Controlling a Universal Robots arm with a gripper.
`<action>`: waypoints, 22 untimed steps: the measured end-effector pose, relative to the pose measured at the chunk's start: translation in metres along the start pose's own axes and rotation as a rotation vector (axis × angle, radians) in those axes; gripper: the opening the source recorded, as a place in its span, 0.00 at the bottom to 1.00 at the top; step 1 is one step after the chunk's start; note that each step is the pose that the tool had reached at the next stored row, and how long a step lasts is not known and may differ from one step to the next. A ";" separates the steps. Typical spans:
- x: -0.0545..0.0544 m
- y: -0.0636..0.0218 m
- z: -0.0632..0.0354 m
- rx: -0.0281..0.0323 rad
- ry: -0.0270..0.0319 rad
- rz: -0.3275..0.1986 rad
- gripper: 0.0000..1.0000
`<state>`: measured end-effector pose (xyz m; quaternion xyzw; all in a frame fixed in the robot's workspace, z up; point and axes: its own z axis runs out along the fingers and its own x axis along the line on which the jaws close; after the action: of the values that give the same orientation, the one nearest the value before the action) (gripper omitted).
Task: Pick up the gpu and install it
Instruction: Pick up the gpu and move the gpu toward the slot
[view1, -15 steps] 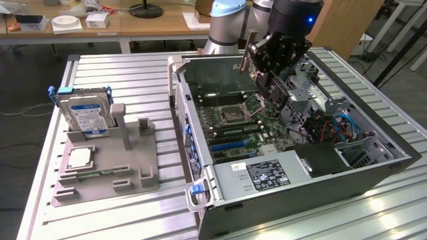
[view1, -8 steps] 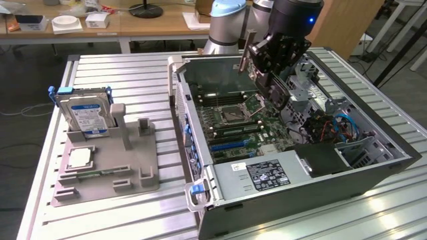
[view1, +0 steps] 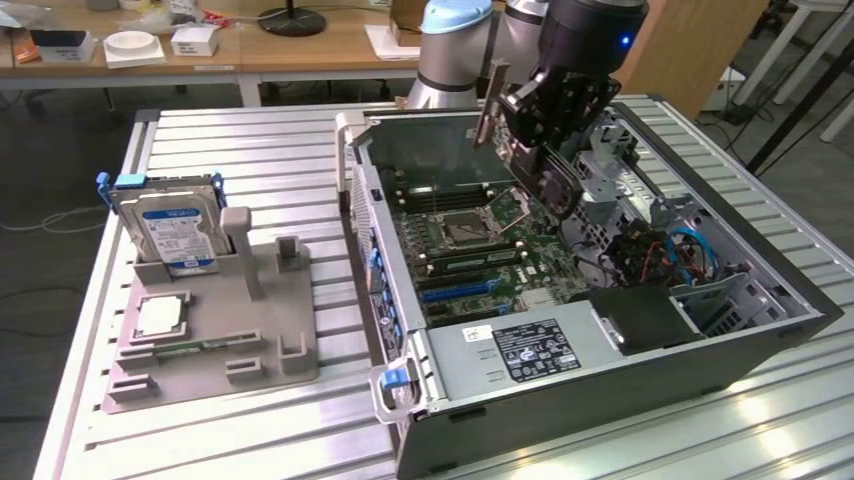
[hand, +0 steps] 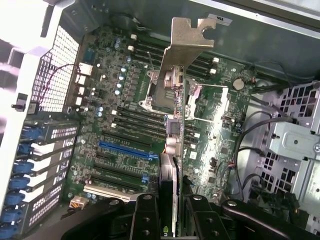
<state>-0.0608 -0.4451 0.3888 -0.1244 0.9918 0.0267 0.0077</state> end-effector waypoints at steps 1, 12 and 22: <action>0.000 -0.0001 0.0001 -0.0003 0.0003 -0.008 0.27; -0.002 -0.0007 0.0007 -0.0028 0.0040 -0.083 0.27; -0.004 -0.0011 0.0013 -0.0057 0.0072 -0.152 0.27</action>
<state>-0.0565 -0.4451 0.3875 -0.1995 0.9795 0.0284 0.0058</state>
